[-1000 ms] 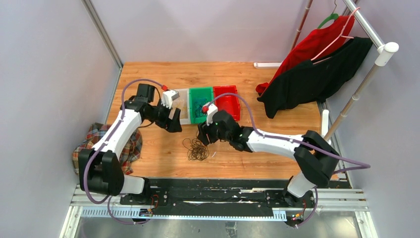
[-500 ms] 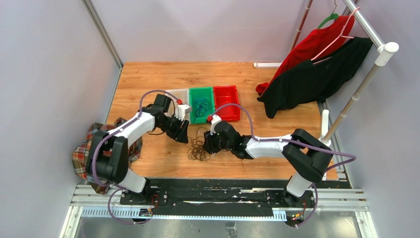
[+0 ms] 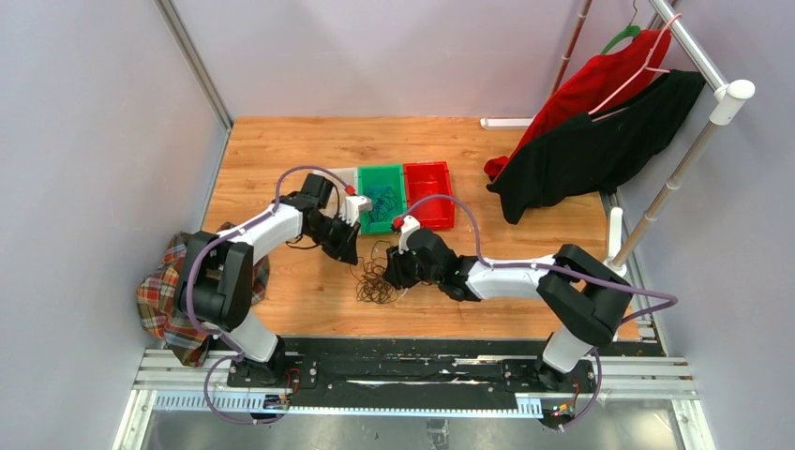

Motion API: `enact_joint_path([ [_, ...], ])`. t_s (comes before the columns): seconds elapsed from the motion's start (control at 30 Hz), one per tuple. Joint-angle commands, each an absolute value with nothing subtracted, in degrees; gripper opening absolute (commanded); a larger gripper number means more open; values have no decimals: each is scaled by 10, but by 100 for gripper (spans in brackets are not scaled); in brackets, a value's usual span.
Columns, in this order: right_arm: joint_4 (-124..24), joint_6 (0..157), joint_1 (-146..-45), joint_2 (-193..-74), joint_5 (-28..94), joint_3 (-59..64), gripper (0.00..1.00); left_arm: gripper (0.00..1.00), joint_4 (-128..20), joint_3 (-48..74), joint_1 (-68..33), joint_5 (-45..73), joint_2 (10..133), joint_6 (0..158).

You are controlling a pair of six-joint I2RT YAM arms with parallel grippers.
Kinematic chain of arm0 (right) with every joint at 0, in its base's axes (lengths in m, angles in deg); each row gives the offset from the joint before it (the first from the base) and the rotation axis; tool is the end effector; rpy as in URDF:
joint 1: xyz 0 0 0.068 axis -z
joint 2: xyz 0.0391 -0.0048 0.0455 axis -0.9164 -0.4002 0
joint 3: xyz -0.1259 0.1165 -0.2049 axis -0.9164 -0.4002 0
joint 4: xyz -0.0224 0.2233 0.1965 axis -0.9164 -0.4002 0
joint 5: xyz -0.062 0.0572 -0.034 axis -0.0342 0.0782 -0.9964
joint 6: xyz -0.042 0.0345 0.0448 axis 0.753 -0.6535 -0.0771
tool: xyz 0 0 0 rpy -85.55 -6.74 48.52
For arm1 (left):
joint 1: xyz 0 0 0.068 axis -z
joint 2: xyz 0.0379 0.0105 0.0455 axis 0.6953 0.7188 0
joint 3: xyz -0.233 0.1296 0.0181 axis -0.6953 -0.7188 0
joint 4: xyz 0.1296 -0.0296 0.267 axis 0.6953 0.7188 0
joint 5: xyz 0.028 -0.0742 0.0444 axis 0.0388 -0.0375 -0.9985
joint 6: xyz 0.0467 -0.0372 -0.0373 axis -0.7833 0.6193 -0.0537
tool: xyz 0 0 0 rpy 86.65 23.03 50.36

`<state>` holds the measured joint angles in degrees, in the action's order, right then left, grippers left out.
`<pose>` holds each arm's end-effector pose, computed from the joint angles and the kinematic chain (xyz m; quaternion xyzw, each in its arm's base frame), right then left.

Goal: Untangle the cables

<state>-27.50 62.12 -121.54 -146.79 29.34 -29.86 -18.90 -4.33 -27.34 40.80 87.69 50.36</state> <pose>0.2133 0.3133 0.1234 -0.2536 0.8233 0.3434 0.3741 0.3083 -0.1271 0.1347 0.3214 0.8839 -0.2966 0.1658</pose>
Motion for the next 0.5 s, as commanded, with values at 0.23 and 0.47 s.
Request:
enact_joint_path([
  [0.23,-260,648,-1224,-1326,232,-313,53,1,-79,15,-243,416,766,488],
  [0.47,-213,694,-1254,-1296,235,-315,62,1,-34,57,-222,434,691,510],
])
